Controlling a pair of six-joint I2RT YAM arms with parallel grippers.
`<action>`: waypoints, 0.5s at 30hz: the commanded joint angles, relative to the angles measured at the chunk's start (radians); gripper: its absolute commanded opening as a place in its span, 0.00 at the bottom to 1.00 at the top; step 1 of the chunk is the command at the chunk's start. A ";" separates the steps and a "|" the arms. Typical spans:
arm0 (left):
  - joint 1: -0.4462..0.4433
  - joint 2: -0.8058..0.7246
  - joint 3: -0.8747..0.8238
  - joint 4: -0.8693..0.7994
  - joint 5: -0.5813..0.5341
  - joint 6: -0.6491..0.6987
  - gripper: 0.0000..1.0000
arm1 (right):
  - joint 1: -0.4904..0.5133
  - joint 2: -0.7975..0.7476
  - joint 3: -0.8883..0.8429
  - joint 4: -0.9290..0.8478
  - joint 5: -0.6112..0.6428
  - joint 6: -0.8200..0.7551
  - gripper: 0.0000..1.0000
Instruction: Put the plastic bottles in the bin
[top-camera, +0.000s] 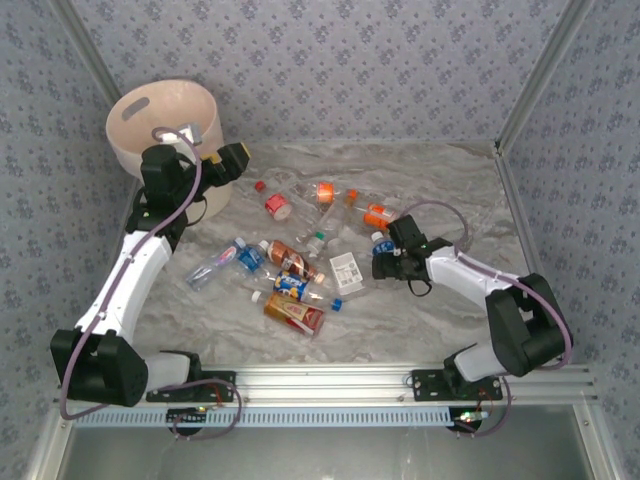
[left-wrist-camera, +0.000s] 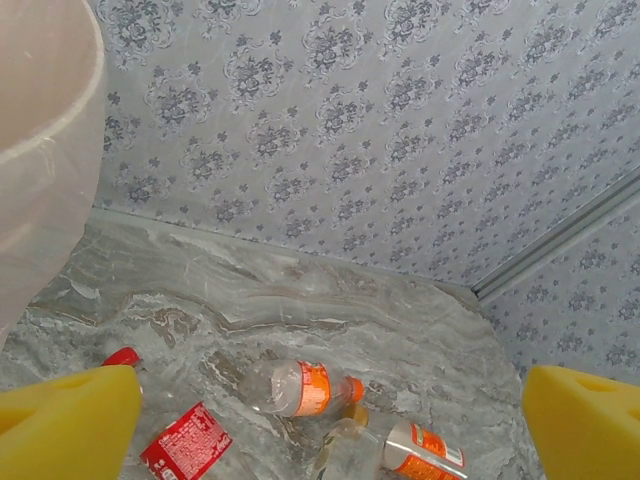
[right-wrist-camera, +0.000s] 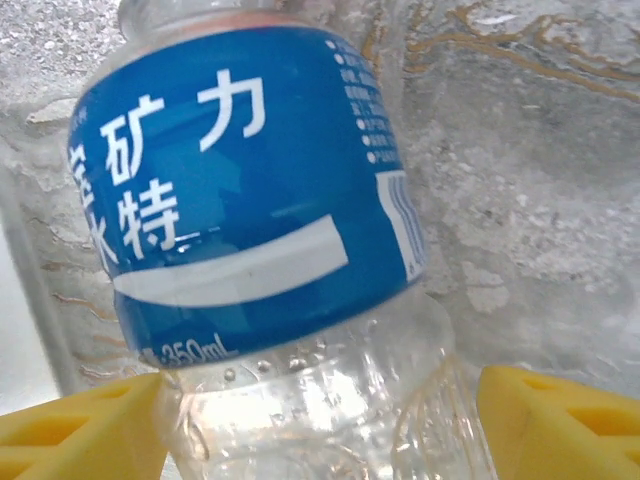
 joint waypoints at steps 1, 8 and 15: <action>-0.002 -0.013 -0.007 0.017 -0.015 0.011 0.98 | 0.007 0.000 -0.013 -0.038 0.030 0.018 0.86; -0.002 -0.003 -0.008 0.015 -0.005 0.011 0.98 | 0.016 0.021 -0.041 -0.022 0.061 0.019 0.83; -0.009 0.003 0.008 0.011 0.039 0.018 0.98 | 0.047 -0.079 -0.049 -0.021 0.056 -0.028 0.67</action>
